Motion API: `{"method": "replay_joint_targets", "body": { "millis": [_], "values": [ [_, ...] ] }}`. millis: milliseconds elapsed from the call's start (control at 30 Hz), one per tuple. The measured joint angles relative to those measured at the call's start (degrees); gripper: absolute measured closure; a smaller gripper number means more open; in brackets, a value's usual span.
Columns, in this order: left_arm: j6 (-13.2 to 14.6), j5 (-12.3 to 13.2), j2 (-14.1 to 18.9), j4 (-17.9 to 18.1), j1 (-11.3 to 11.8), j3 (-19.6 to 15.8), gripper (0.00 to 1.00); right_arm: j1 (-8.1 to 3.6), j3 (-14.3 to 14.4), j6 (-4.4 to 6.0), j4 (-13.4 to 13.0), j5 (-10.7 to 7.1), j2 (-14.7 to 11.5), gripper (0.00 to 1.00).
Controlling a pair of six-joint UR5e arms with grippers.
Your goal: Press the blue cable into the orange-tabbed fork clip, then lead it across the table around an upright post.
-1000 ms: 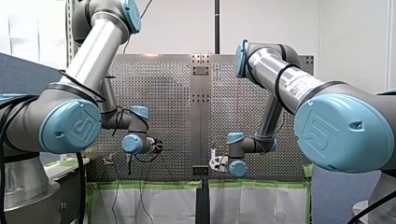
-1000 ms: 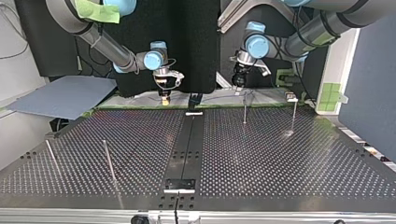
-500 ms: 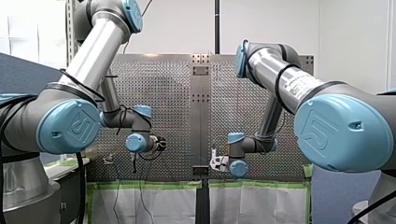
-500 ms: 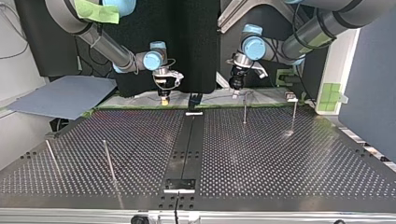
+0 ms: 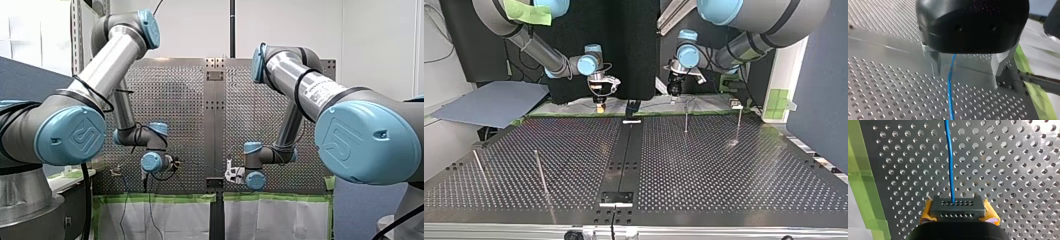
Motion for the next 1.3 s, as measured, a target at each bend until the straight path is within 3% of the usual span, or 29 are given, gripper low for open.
{"method": "replay_joint_targets", "body": {
  "millis": [433,700,900,1167,1300],
  "values": [
    [1.31,-5.74,-0.8,-0.83,-1.32,2.92,0.0,0.02,0.0,-0.14,-0.01,0.0,0.0,1.0],
    [1.45,-6.84,-1.27,-2.46,-2.62,6.51,0.0,-0.01,0.0,-0.21,-0.09,0.0,0.0,1.0],
    [3.1,-8.62,-3.57,-4.9,-3.0,9.17,0.0,0.01,0.0,-0.29,0.03,0.0,-0.01,1.0],
    [5.6,-8.48,-7.86,-7.03,-3.54,13.58,0.0,0.03,0.0,-0.34,0.24,0.0,-0.01,1.0],
    [5.68,-8.89,-7.8,-8.56,-3.74,14.8,0.0,-0.03,0.0,-0.39,0.4,0.0,-0.01,1.0]
  ]
}}
